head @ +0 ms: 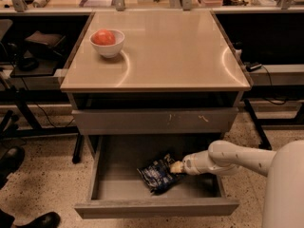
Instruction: Pick blue chip bag from middle drawer and place on counter
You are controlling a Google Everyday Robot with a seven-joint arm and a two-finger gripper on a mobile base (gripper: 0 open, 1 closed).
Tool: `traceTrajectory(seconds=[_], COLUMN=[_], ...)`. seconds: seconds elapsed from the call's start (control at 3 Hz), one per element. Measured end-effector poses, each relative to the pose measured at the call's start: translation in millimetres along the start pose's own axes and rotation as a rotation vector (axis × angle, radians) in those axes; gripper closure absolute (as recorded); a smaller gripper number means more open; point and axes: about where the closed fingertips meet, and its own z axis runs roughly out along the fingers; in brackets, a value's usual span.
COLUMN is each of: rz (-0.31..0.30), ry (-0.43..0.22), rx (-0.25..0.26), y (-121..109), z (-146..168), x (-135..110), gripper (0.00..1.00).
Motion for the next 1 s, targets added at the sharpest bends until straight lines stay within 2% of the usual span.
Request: traceTrajectory(seconds=[1.0], rz=[0.000], ry=[0.000], rx=[0.000], y=[0.1], z=[0.1], x=[0.0], gripper=[0.15])
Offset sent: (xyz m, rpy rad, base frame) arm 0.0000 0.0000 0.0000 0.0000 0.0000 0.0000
